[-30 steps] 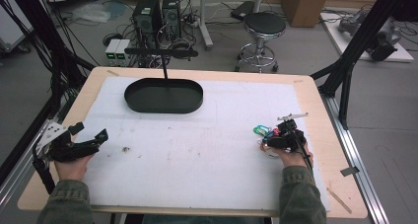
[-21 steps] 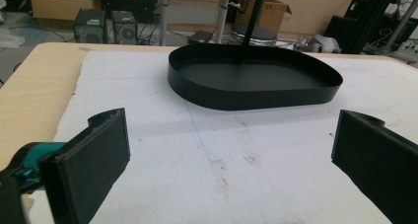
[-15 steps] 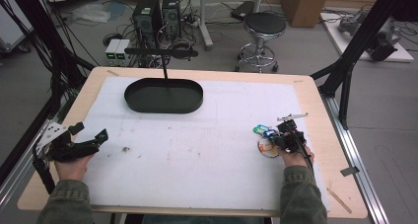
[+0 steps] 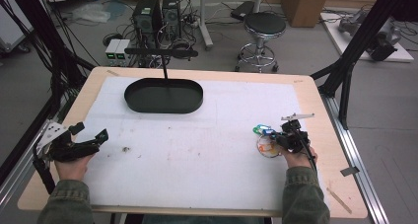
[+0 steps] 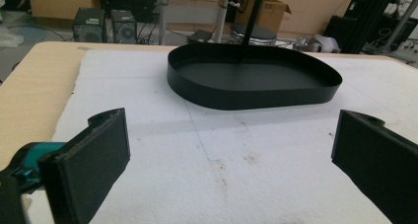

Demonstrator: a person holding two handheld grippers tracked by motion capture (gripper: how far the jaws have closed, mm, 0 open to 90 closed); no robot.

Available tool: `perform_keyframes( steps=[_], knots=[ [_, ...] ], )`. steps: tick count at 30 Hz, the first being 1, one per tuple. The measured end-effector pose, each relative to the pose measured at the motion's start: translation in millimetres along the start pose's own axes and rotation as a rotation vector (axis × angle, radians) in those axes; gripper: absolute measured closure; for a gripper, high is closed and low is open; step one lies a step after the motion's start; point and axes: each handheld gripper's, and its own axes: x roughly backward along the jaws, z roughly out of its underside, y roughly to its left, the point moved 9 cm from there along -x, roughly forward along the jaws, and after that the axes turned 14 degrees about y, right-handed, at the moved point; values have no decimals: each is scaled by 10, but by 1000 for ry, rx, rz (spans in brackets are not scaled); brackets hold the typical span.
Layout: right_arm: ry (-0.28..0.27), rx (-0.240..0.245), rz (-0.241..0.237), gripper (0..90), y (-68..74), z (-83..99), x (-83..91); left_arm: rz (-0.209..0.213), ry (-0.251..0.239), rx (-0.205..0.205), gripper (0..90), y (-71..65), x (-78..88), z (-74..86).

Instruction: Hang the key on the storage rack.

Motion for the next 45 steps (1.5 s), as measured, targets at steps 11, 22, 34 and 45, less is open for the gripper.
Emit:
perform_keyframes(
  steps=[11,22,34,45],
  knots=[
    [-55,-18,-44,900,-29,-81,220,1,-1,2,17,1,0,-2],
    [-109,-18,-91,900,-6,-228,440,1,-1,2,17,1,-2,-2],
    [-162,14,-131,900,78,-472,708,1,-2,2,17,0,-4,-3],
    [-197,52,-142,900,186,-727,883,0,-2,2,17,3,-5,-3]
  ],
)
